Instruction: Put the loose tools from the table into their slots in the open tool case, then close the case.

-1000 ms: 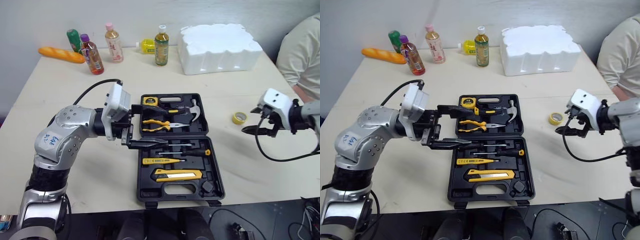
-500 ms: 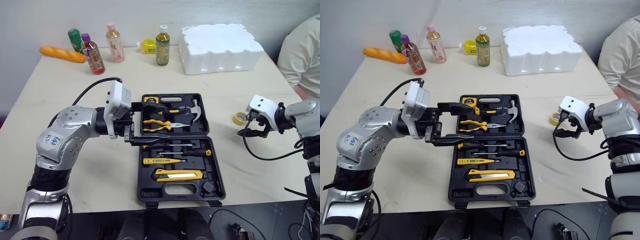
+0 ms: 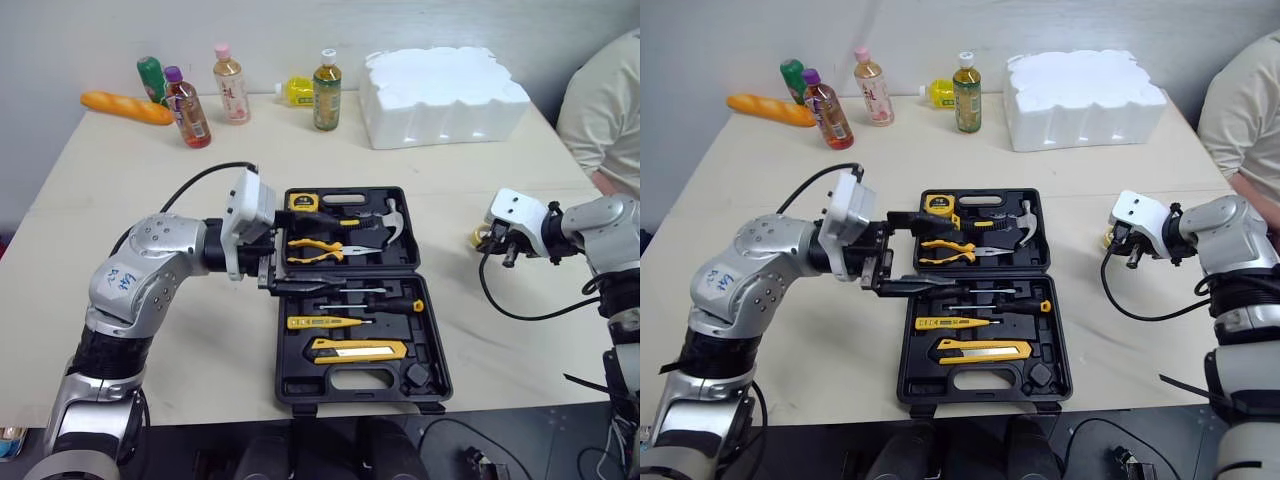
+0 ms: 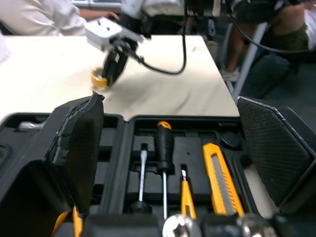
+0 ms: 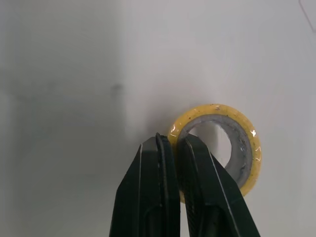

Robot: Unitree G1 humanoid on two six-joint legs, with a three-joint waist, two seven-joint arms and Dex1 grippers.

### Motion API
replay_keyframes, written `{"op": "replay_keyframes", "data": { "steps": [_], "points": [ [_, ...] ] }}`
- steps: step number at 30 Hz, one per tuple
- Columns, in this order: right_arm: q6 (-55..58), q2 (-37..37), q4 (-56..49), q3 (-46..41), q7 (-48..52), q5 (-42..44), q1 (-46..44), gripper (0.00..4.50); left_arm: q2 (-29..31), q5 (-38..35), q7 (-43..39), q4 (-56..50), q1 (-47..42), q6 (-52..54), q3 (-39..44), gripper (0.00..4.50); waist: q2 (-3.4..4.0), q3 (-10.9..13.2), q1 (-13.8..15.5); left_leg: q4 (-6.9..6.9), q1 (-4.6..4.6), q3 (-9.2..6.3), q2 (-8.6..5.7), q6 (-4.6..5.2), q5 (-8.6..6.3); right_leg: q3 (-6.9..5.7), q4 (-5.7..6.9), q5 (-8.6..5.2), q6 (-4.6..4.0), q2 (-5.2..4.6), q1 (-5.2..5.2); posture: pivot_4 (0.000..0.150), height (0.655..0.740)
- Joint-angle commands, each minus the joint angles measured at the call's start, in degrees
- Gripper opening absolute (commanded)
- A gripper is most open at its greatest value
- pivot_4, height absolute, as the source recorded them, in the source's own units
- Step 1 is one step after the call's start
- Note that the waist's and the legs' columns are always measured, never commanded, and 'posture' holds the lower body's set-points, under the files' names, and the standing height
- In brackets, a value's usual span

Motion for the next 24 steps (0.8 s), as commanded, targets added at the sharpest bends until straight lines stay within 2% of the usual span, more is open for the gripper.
{"op": "replay_keyframes", "data": {
  "steps": [1, 2, 4, 6, 9, 12, 15, 18, 24],
  "points": [
    [9.80, -4.07, -21.28, -6.47, 5.67, 9.03, 7.75, 0.05, 1.62, -0.79, -2.94, -3.97, 1.73, -0.79, -0.52, 4.50, 0.00, 0.00, 0.03, -0.01, 0.00, 0.00, 0.00, 0.00, 0.00, 0.00, -0.01, 0.00, 0.00, 0.00, 0.00, 0.150, 0.7383],
    [15.69, -5.50, -33.13, -10.80, 7.93, 15.94, 14.01, 0.05, 2.90, -1.10, -5.06, -5.12, 3.30, -0.84, -1.26, 4.50, 0.01, 0.00, 0.13, 0.00, 0.01, -0.01, 0.04, -0.01, -0.02, 0.00, -0.01, 0.00, 0.00, 0.02, 0.00, 0.150, 0.7383],
    [23.47, -7.16, -49.09, -17.39, 9.98, 25.30, 23.39, 0.05, 5.07, -1.44, -8.14, -6.61, 5.63, -1.01, -1.92, 4.50, 0.02, 0.00, 0.15, -0.08, 0.01, -0.11, 0.15, -0.12, -0.08, -0.04, -0.04, -0.02, -0.02, 0.14, 0.04, 0.150, 0.7383],
    [25.39, -7.78, -60.09, -22.39, 11.17, 30.17, 33.41, 0.05, 7.35, -0.74, -10.64, -6.45, 7.42, -1.79, -2.06, 4.50, 0.07, 0.04, 0.31, -0.01, -0.03, -0.12, 0.23, -0.14, -0.14, -0.06, -0.05, -0.03, -0.05, 0.22, 0.04, 0.150, 0.7383],
    [27.69, -7.72, -71.20, -26.74, 9.25, 33.03, 44.59, 0.05, 9.99, 1.09, -13.71, -5.74, 9.13, -4.15, -2.64, 4.50, 0.04, 0.06, 0.43, 0.03, 0.12, -0.13, 0.23, -0.04, -0.23, -0.06, -0.30, -0.04, -0.07, 0.20, 0.22, 0.150, 0.7383],
    [30.47, -5.88, -78.86, -27.24, 3.95, 34.97, 51.53, 0.05, 11.54, 2.30, -15.83, -5.12, 10.21, -6.22, -3.39, 4.50, 0.02, 0.06, 0.46, 0.08, 0.23, -0.10, 0.09, 0.25, -0.42, 0.00, -0.26, -0.03, -0.07, -0.07, 0.30, 0.150, 0.7383],
    [32.56, -4.68, -82.46, -25.24, -0.96, 35.60, 53.73, 0.05, 12.10, 3.83, -16.82, -4.18, 10.73, -7.99, -3.77, 4.50, 0.00, 0.06, 0.39, 0.07, 0.27, -0.12, 0.07, 0.28, -0.43, 0.00, -0.25, -0.03, -0.08, -0.41, 0.30, 0.150, 0.7383],
    [31.38, -5.26, -82.58, -23.34, -3.03, 33.83, 54.63, 0.05, 12.75, 5.17, -17.54, -3.04, 11.15, -9.40, -3.36, 4.50, 0.00, 0.06, 0.33, 0.06, 0.25, -0.12, 0.07, 0.24, -0.41, -0.01, -0.26, -0.03, -0.09, -0.42, 0.27, 0.150, 0.7383],
    [29.46, -5.43, -81.00, -18.65, -6.24, 31.72, 55.16, 0.05, 12.33, 3.02, -16.14, -3.44, 10.20, -6.68, -1.77, 4.50, -0.03, 0.08, 0.39, 0.05, 0.20, -0.12, 0.04, 0.25, -0.40, -0.07, -0.28, -0.06, -0.13, -0.40, 0.26, 0.150, 0.7383]
  ]
}}
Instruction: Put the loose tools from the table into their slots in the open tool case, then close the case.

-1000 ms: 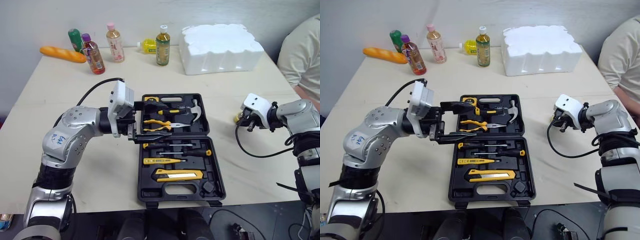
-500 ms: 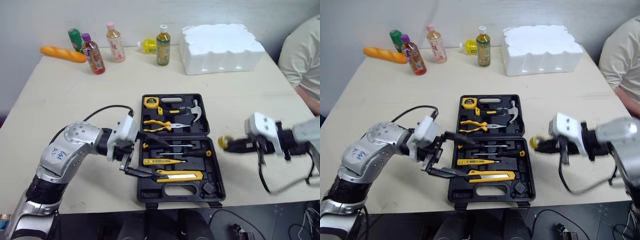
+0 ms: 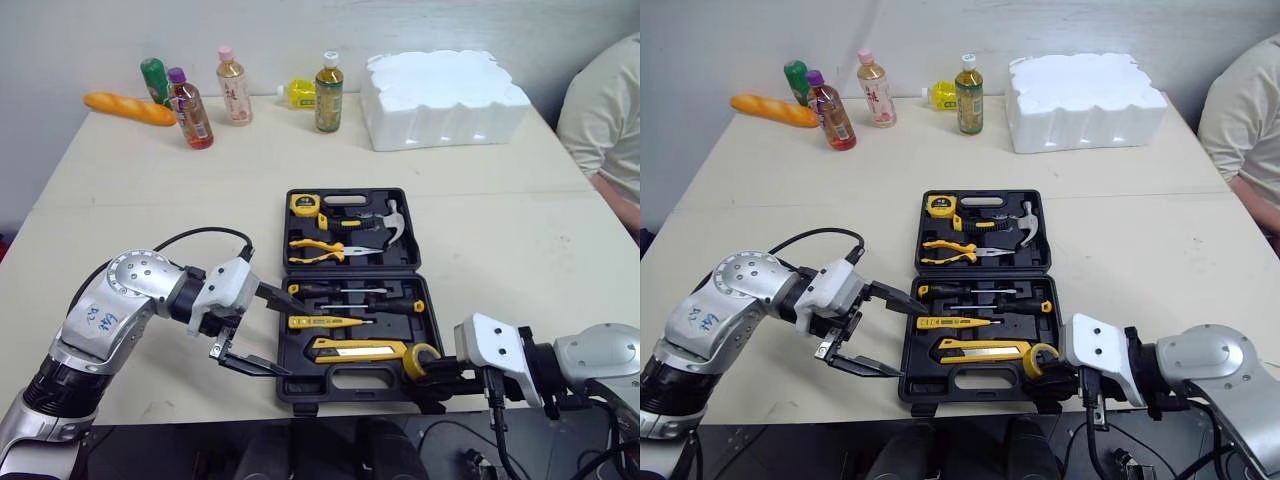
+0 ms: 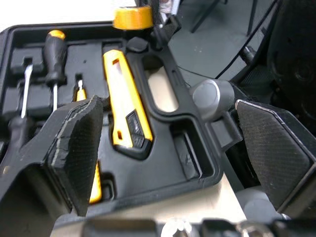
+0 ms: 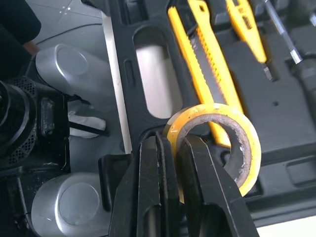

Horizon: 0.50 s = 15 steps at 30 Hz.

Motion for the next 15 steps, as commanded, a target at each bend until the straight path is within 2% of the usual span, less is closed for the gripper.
{"op": "replay_keyframes", "data": {
  "steps": [1, 7, 12, 15],
  "points": [
    [-2.26, -0.87, 0.69, 2.69, -1.43, -1.95, 0.12, 0.05, -0.20, -1.36, 0.54, -1.66, -0.71, 0.42, 1.58, 4.50, -0.02, 0.01, -0.01, 0.01, 0.00, 0.00, 0.00, 0.02, -0.01, 0.00, 0.00, 0.00, 0.00, 0.00, 0.00, 0.150, 0.7383],
    [-4.31, -3.42, 2.72, 4.55, 0.11, -2.76, 1.08, 0.05, -0.66, -1.53, 1.99, -2.45, -1.64, 1.60, 1.48, 4.50, -0.06, 0.03, 0.02, 0.01, 0.00, -0.01, -0.01, 0.06, -0.01, -0.02, 0.02, 0.00, 0.01, 0.09, 0.01, 0.150, 0.7383],
    [-1.39, -3.70, 0.46, 1.80, 0.35, 3.08, -1.10, 2.06, -1.01, -1.57, 2.30, -2.29, -2.53, 1.73, 1.55, 4.50, -0.10, 0.05, 0.06, 0.01, 0.00, -0.02, -0.01, 0.08, -0.01, -0.02, 0.04, 0.00, 0.01, 0.13, 0.01, 0.150, 0.7383],
    [-0.26, -4.94, 0.60, -4.27, 3.07, 8.26, -0.70, 3.24, -1.62, -1.51, 2.81, -2.22, -3.76, 2.32, 1.14, 4.50, -0.11, 0.06, 0.11, 0.01, 0.00, -0.02, 0.01, 0.06, 0.00, -0.02, 0.04, 0.00, 0.01, 0.09, 0.00, 0.150, 0.7383]
  ]
}}
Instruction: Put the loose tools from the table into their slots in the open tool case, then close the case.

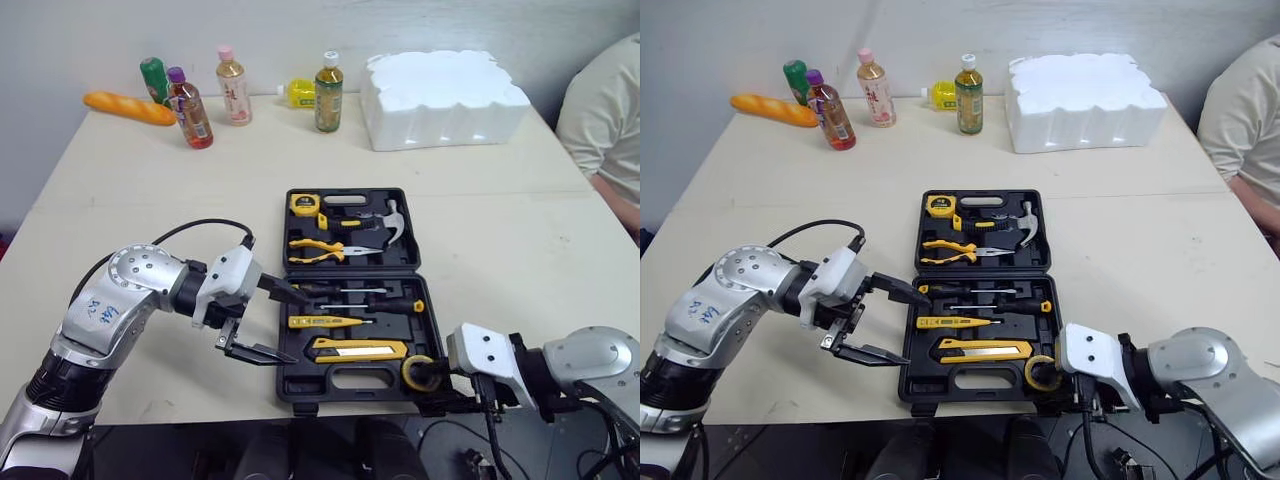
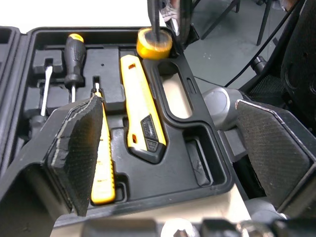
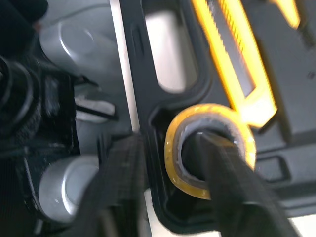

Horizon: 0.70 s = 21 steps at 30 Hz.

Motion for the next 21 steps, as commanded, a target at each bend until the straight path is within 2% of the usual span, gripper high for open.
{"op": "replay_keyframes", "data": {
  "steps": [1, 6, 9, 13, 14, 21],
  "points": [
    [-2.02, -1.02, 0.67, -7.48, 3.57, 4.30, 0.83, 3.24, -1.04, -1.40, 0.84, -1.95, -2.28, 0.80, 0.79, 4.50, -0.02, 0.01, 0.14, 0.00, -0.01, 0.00, 0.00, 0.00, 0.00, -0.01, 0.00, 0.00, 0.00, 0.00, 0.00, 0.150, 0.7383],
    [-9.47, 7.29, 5.84, -6.53, 1.43, 4.61, 2.18, 3.24, -2.25, -1.50, 0.30, -2.78, -2.52, 0.55, -0.02, 4.50, -0.31, 0.01, 0.61, 0.01, 0.01, 0.00, -0.01, 0.01, 0.00, -0.02, 0.00, 0.01, 0.01, 0.10, 0.03, 0.150, 0.7383],
    [-18.30, 12.99, 8.11, -4.08, 1.77, 1.26, 5.45, 2.44, -2.51, -1.14, 0.19, -2.56, -2.93, 0.74, -0.27, 4.50, -0.33, 0.02, 0.91, -0.01, 0.00, 0.02, -0.01, -0.10, 0.06, -0.01, 0.03, 0.00, 0.02, 0.15, -0.01, 0.150, 0.7383],
    [-22.84, 15.48, 10.85, -1.64, 1.16, -1.60, 8.72, 0.41, -2.39, -0.72, -0.41, -1.98, -3.22, 0.42, -0.31, 4.50, -0.33, 0.02, 0.96, 0.07, 0.01, 0.09, -0.05, -0.06, 0.07, 0.08, 0.07, 0.03, 0.06, 0.20, 0.00, 0.150, 0.7383],
    [-23.70, 15.59, 11.95, -1.18, 1.15, -2.47, 9.63, 0.03, -2.39, -0.66, -0.50, -1.88, -3.34, 0.40, -0.34, 4.50, -0.34, 0.02, 0.98, 0.08, 0.02, 0.09, -0.06, -0.04, 0.07, 0.08, 0.08, 0.03, 0.06, 0.19, 0.01, 0.150, 0.7383],
    [-32.60, 18.89, 21.32, 2.10, -0.18, -7.53, 11.20, 0.03, -2.83, 0.46, -1.20, 0.30, -5.27, -0.34, -0.67, 4.50, -0.43, -0.03, 1.02, 0.06, 0.08, 0.05, -0.04, -0.01, 0.06, 0.06, 0.11, 0.02, 0.05, 0.22, 0.04, 0.150, 0.7383]
  ]
}}
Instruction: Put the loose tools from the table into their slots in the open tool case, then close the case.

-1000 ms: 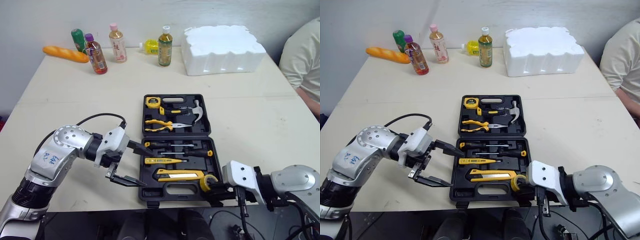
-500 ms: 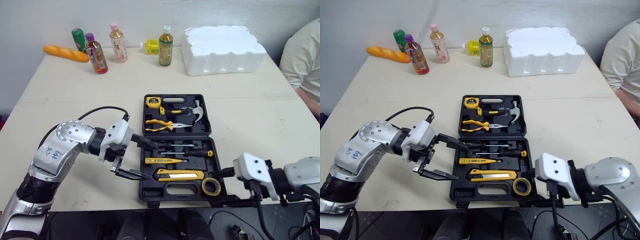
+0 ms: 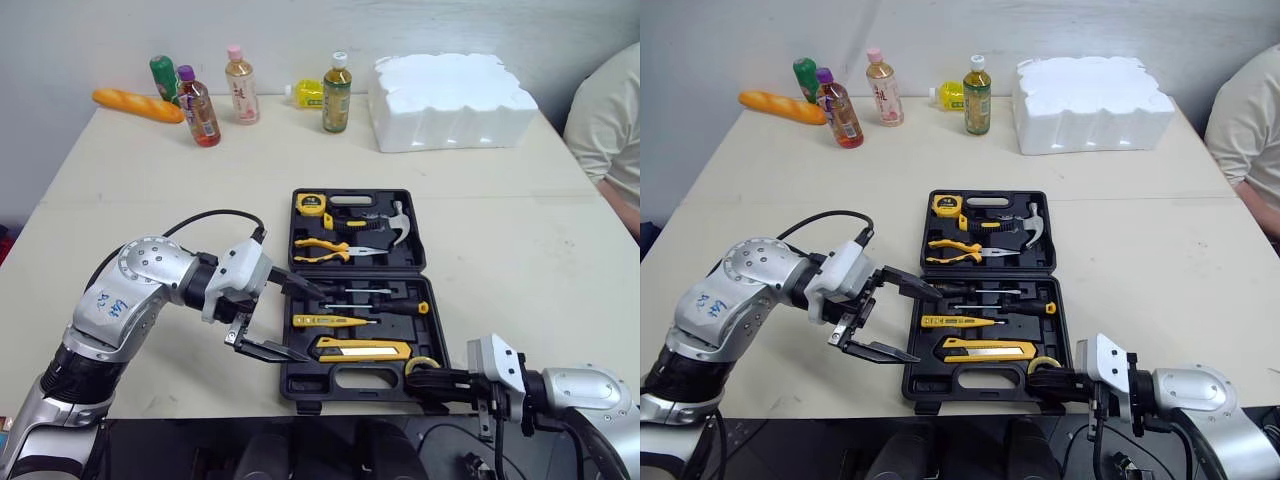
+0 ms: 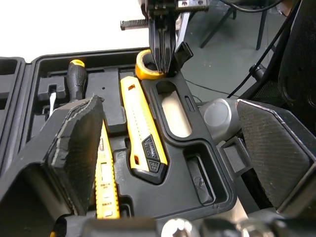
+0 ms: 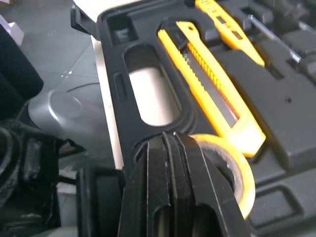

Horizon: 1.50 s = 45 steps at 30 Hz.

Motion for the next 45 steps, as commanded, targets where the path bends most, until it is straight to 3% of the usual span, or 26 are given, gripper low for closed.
{"op": "replay_keyframes", "data": {
  "steps": [1, 10, 17, 24, 29, 33, 37, 40, 42, 45],
  "points": [
    [-3.35, 2.19, 5.15, 1.14, -1.91, -2.27, 1.10, 0.03, -0.07, 0.54, -0.56, 0.70, -1.48, -1.16, -0.18, 4.50, -0.07, -0.04, -0.03, 0.00, 0.02, 0.00, 0.01, 0.00, 0.00, 0.00, 0.01, 0.00, 0.00, 0.01, 0.01, 0.150, 0.7383],
    [-4.58, 4.72, 12.45, -1.06, -3.40, 0.74, 6.37, 0.03, -0.22, 0.42, -0.65, 0.98, -2.32, -1.11, -0.17, 4.50, -0.45, -0.27, 0.10, -0.02, 0.23, -0.08, 0.04, 0.10, -0.07, 0.02, -0.07, -0.01, -0.04, -0.34, 0.26, 0.150, 0.7383],
    [5.54, 3.12, 6.70, -0.15, -4.70, 7.61, 2.82, 0.03, -0.75, 0.42, 0.06, 0.47, -1.73, -1.21, -0.21, 4.50, -0.48, -0.29, 0.05, -0.04, 0.28, -0.82, 0.09, 0.13, -0.14, -0.18, -0.76, 0.10, -0.35, -0.47, 0.88, 0.150, 0.7383],
    [7.49, -2.37, 13.54, 4.04, -5.75, -1.63, 2.24, 0.03, -1.03, 0.61, 1.00, 0.22, -1.65, -1.20, -0.13, 4.50, -0.49, -0.32, 0.03, -0.13, 0.26, -0.93, 0.11, 0.08, -0.13, -0.36, -0.87, 0.11, -0.34, -0.47, 0.94, 0.150, 0.7383],
    [9.23, -1.30, 4.16, 0.21, -5.12, 9.26, 2.47, 0.03, -0.25, 0.90, 2.47, 1.04, -0.22, -0.78, 0.95, 4.50, -0.71, -0.49, 0.46, -0.11, 0.27, -1.20, 0.09, 0.13, -0.14, -0.61, -1.17, 0.10, -0.41, -0.53, 1.22, 0.150, 0.7383],
    [11.98, -2.14, -3.07, -5.14, -7.29, 14.94, -1.39, 0.03, 0.62, 0.74, 4.13, 3.19, 0.43, -0.02, 3.16, 4.50, -0.17, -0.16, 0.12, -0.10, 0.00, -1.22, 0.07, 0.11, -0.12, -0.62, -1.14, 0.16, -0.34, -0.57, 0.96, 0.150, 0.7383],
    [17.80, -5.20, -3.74, -11.36, -9.36, 19.82, -6.65, 0.03, 2.03, 2.39, 4.81, 7.89, 0.95, -1.60, 5.00, 4.50, 0.35, 0.16, -0.16, -0.16, -0.03, -1.13, 0.09, -0.01, -0.05, -0.65, -1.05, 0.21, -0.26, -0.45, 0.83, 0.150, 0.7383],
    [19.33, -13.07, 4.36, -12.12, -9.94, 12.77, -14.13, 0.00, 4.02, 8.46, 6.04, 17.21, 1.32, -7.43, 5.29, 3.76, 0.57, 0.29, -0.07, -0.19, -0.02, -1.15, 0.13, -0.08, -0.01, -0.74, -1.01, 0.18, -0.30, -0.35, 0.80, 0.150, 0.7383],
    [19.02, -15.94, 8.82, -9.33, -10.35, 8.21, -17.59, 0.00, 4.20, 11.51, 6.76, 21.38, 0.73, -10.39, 4.20, 2.84, 0.60, 0.31, 0.05, -0.19, 0.00, -0.89, 0.02, 0.07, 0.01, -0.90, -0.94, 0.20, -0.26, -0.38, 0.68, 0.150, 0.7383],
    [18.65, -14.15, 13.62, -4.56, -12.78, 3.95, -24.01, 0.00, 2.70, 14.96, 8.10, 25.97, -0.27, -13.08, 2.47, 1.37, 0.53, 0.33, 0.27, -0.21, -0.11, -0.86, 0.02, 0.11, 0.01, -1.00, -0.98, 0.21, -0.25, -0.39, 0.58, 0.150, 0.7383]
  ]
}}
